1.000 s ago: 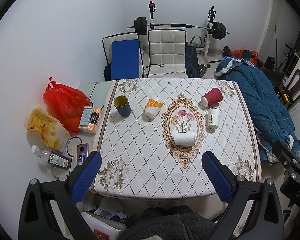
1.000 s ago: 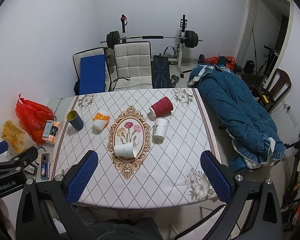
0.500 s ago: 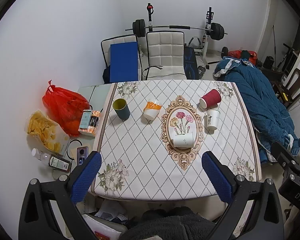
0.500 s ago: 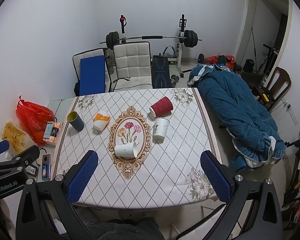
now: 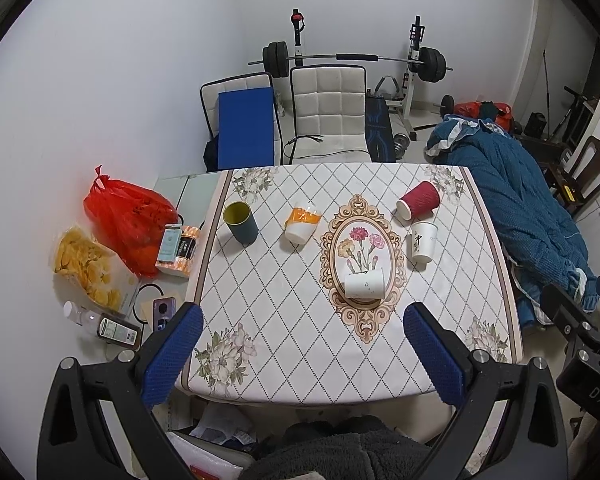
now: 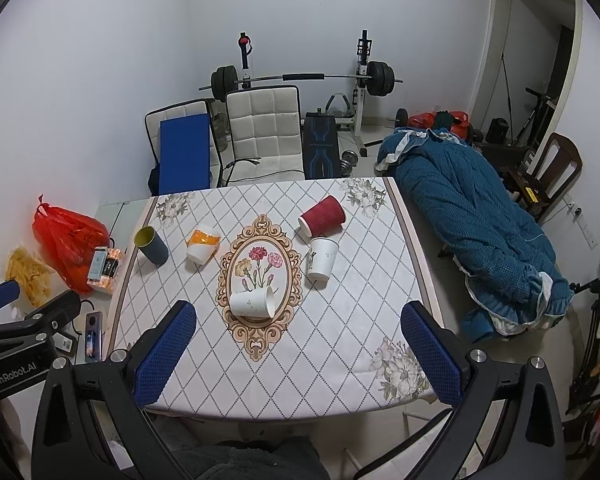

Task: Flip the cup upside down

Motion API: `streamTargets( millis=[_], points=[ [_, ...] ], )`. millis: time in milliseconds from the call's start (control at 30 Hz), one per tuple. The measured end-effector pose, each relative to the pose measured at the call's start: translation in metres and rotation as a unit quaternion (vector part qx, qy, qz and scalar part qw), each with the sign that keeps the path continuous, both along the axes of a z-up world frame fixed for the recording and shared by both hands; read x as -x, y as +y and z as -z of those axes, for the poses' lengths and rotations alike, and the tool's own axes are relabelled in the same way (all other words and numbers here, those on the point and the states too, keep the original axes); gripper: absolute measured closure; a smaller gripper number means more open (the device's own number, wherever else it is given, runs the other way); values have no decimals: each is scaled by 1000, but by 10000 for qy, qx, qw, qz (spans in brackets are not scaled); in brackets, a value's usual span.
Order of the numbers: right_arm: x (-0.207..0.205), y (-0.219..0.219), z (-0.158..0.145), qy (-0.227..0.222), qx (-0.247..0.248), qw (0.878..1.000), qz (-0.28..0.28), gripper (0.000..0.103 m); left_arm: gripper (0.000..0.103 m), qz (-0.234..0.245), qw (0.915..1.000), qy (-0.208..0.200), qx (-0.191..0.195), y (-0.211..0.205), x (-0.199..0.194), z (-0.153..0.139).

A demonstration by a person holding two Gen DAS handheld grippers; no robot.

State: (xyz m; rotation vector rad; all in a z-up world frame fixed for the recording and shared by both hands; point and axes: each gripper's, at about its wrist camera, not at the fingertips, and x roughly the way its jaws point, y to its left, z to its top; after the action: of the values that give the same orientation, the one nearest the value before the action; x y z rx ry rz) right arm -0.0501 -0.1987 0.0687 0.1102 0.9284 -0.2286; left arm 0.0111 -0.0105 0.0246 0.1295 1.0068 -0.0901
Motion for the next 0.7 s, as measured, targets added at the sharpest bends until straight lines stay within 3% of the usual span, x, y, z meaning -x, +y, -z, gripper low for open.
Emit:
streamTargets(
  millis=[700],
  points=[
    [-7,0,-7,-9,-66,10000,6,0,0,20,10000,-23,16,-6,-1,-1]
  ],
)
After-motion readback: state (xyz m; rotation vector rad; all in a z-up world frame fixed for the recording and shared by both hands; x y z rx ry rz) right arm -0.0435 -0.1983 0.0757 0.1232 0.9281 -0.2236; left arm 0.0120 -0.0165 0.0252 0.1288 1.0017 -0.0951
